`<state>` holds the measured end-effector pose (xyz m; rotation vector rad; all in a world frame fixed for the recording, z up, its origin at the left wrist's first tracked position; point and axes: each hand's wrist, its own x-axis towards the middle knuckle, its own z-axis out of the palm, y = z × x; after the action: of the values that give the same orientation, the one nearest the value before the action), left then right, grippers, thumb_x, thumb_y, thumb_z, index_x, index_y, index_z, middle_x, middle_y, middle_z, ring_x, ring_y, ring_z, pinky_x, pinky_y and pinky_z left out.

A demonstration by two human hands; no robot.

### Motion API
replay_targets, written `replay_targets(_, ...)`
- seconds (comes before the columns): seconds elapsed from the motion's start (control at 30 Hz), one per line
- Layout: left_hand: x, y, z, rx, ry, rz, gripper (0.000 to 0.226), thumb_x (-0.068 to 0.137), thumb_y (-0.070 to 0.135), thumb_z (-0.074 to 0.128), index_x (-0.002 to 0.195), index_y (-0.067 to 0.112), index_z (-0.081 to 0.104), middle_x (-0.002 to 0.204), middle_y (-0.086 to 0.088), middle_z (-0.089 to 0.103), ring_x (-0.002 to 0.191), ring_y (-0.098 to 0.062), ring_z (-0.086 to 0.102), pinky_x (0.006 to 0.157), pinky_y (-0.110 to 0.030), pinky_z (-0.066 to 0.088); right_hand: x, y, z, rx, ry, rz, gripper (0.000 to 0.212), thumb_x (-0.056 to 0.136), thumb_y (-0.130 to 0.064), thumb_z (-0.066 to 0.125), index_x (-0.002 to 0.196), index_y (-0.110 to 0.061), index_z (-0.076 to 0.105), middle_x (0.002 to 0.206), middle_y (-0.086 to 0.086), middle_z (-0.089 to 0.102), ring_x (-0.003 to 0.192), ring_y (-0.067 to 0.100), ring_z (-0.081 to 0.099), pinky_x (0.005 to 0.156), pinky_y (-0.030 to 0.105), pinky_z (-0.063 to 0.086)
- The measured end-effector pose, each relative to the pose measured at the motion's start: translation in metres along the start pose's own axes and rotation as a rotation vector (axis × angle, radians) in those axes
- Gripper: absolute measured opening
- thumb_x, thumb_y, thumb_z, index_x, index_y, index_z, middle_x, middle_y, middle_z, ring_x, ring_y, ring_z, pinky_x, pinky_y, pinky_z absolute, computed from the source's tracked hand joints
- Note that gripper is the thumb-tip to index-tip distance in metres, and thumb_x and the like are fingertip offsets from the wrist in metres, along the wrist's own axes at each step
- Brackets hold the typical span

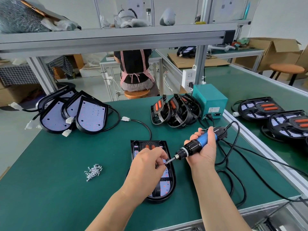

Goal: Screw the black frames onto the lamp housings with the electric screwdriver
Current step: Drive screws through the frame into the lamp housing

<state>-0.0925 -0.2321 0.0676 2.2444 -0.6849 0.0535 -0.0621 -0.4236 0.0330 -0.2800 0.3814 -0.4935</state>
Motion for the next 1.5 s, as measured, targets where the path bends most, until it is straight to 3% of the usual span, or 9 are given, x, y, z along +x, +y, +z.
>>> replay_targets(0.37,0.0,0.004,0.007,0.1,0.036,0.047,0.026,0.085,-0.003,0.058,0.094,0.021,0.064,0.078,0.002,0.06,0.088,-0.015,0.047,0.077,-0.028,0.043,-0.002,0.002,0.001,-0.043,0.011,-0.021,0.028,0.095,-0.045,0.063,0.089,-0.019,0.057,0.069,-0.01,0.053,0.051,0.005,0.05,0.048,0.018,0.036)
replay_targets(0.63,0.0,0.012,0.013,0.357,0.108,0.201,0.033,0.063,-0.02,0.064,0.082,0.007,0.063,0.057,0.001,0.042,0.063,-0.025,0.041,0.059,-0.032,0.032,-0.003,0.003,0.004,-0.083,0.019,-0.025,0.025,0.095,-0.041,0.065,0.09,-0.018,0.056,0.07,-0.009,0.054,0.051,0.005,0.05,0.048,0.018,0.037)
replay_targets(0.9,-0.005,0.01,-0.008,0.304,0.072,0.096,0.029,0.086,0.042,0.068,0.107,0.025,0.058,0.084,0.007,0.059,0.088,-0.018,0.047,0.084,-0.03,0.04,-0.008,0.001,0.014,-0.065,0.02,-0.019,0.026,0.094,-0.042,0.067,0.087,-0.019,0.057,0.068,-0.009,0.054,0.051,0.006,0.051,0.047,0.018,0.038)
replay_targets(1.0,-0.003,-0.001,-0.019,0.095,0.294,-0.053,0.031,0.082,0.053,0.066,0.102,0.03,0.062,0.085,0.016,0.062,0.092,-0.01,0.05,0.08,-0.022,0.038,-0.01,-0.004,0.019,-0.084,0.01,-0.051,0.025,0.095,-0.042,0.065,0.087,-0.02,0.057,0.068,-0.009,0.054,0.051,0.005,0.051,0.049,0.018,0.037)
replay_targets(1.07,0.002,-0.019,-0.025,0.022,0.444,-0.214,0.04,0.084,0.048,0.068,0.113,0.022,0.061,0.099,0.01,0.06,0.101,-0.017,0.053,0.087,-0.029,0.041,-0.015,-0.01,0.024,-0.134,0.0,-0.102,0.023,0.095,-0.04,0.065,0.086,-0.02,0.057,0.069,-0.008,0.053,0.051,0.006,0.05,0.052,0.019,0.037)
replay_targets(1.17,0.009,-0.044,-0.027,-0.112,0.285,-0.558,0.071,0.081,0.059,0.071,0.134,0.018,0.047,0.109,0.003,0.054,0.108,-0.023,0.054,0.09,-0.037,0.042,-0.027,-0.015,0.033,-0.268,-0.058,-0.232,0.02,0.095,-0.036,0.066,0.089,-0.019,0.058,0.066,-0.007,0.056,0.052,0.007,0.051,0.054,0.021,0.04)
replay_targets(1.3,0.014,-0.052,-0.019,-0.203,0.051,-0.638,0.099,0.054,0.081,0.07,0.133,0.026,0.044,0.112,0.002,0.063,0.11,-0.022,0.059,0.092,-0.036,0.047,-0.05,-0.012,0.052,-0.434,-0.185,-0.411,0.03,0.09,-0.032,0.07,0.103,-0.01,0.053,0.06,-0.003,0.056,0.05,0.012,0.051,0.052,0.021,0.045)
replay_targets(1.4,0.018,-0.055,-0.018,-0.343,0.0,-0.627,0.074,0.054,0.059,0.087,0.113,0.025,0.057,0.102,0.01,0.072,0.101,-0.014,0.068,0.092,-0.036,0.054,-0.063,-0.008,0.061,-0.554,-0.27,-0.454,0.027,0.086,-0.03,0.069,0.097,-0.01,0.055,0.059,0.002,0.054,0.047,0.016,0.049,0.049,0.022,0.043)
replay_targets(1.5,0.018,-0.06,-0.017,-0.442,0.004,-0.588,0.046,0.064,0.038,0.093,0.098,0.028,0.064,0.083,0.022,0.075,0.081,0.0,0.072,0.072,-0.021,0.052,-0.072,-0.002,0.064,-0.65,-0.317,-0.491,0.019,0.085,-0.027,0.07,0.086,-0.015,0.055,0.056,0.004,0.053,0.045,0.018,0.049,0.049,0.024,0.043)
